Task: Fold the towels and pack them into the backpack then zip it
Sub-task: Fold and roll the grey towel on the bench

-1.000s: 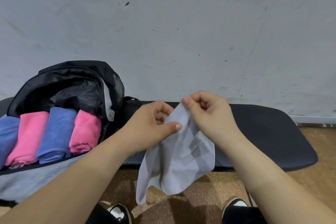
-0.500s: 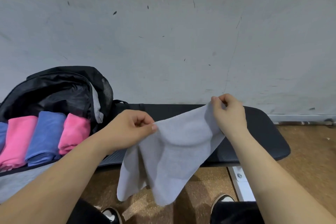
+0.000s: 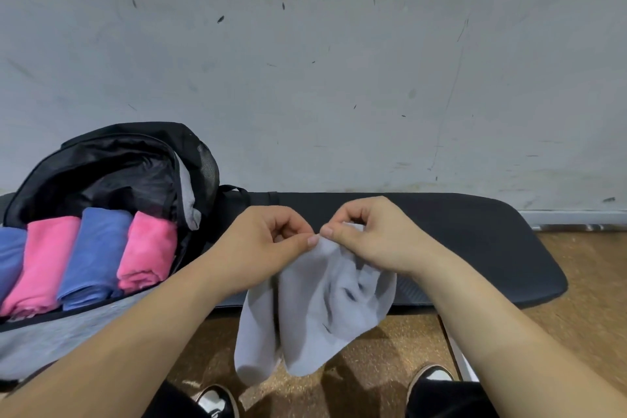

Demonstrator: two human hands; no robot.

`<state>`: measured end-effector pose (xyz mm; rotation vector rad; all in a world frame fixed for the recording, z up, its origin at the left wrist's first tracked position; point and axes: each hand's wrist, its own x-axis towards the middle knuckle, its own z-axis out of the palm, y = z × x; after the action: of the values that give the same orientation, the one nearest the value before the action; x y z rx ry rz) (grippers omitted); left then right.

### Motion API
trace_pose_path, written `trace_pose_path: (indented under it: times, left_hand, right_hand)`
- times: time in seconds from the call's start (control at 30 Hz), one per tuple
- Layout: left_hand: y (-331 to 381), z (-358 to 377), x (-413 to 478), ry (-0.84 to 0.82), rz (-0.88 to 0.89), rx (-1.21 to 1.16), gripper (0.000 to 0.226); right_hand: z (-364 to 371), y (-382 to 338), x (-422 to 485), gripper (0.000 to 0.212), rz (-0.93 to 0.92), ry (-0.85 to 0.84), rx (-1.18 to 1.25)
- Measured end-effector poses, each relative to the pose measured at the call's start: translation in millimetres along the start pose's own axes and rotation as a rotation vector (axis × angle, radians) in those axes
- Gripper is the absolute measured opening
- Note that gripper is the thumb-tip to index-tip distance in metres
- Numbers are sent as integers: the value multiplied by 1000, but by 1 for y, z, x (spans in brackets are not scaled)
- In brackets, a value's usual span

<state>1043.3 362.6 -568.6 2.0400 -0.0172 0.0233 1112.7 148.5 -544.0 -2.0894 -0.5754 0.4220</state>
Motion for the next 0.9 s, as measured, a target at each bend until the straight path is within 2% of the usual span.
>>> trace_pose_path:
  times: [0.1, 0.17, 0.3, 0.37, 0.43, 0.53, 0.63, 0.73, 0.8, 0.9]
  left_hand:
    - [-5, -2, 1, -71, -50, 95, 11]
    - [-7, -5, 4, -36, -63, 141, 15]
    - [-9, -18, 7, 72, -109, 130, 23]
    - [-10, -25, 6, 83, -131, 107, 23]
    - [-10, -27, 5, 95, -121, 90, 18]
    - [-6, -20, 2, 96, -68, 41, 12]
    - [-3, -13, 2, 73, 3, 19, 9]
    - [-4, -10, 5, 66, 39, 26, 4]
    - [-4, -9, 6, 81, 49, 50, 4]
    - [-5, -12, 6, 54, 0, 131, 5]
  right_hand:
    - [2, 7, 7, 19, -23, 174, -281]
    - [-3, 13, 12, 19, 26, 313, -396]
    - [-22, 42, 23, 22, 245, 526, -466]
    - [-28, 54, 26, 24, 328, 558, -490]
    - [-26, 56, 28, 24, 313, 521, -496]
    - [-10, 35, 25, 22, 114, 414, -313]
    - [14, 5, 15, 31, -49, 194, -76]
    - [27, -5, 9, 22, -72, -38, 9]
    - [28, -4, 11, 8, -48, -26, 32]
    - [22, 6, 21, 8, 7, 108, -22]
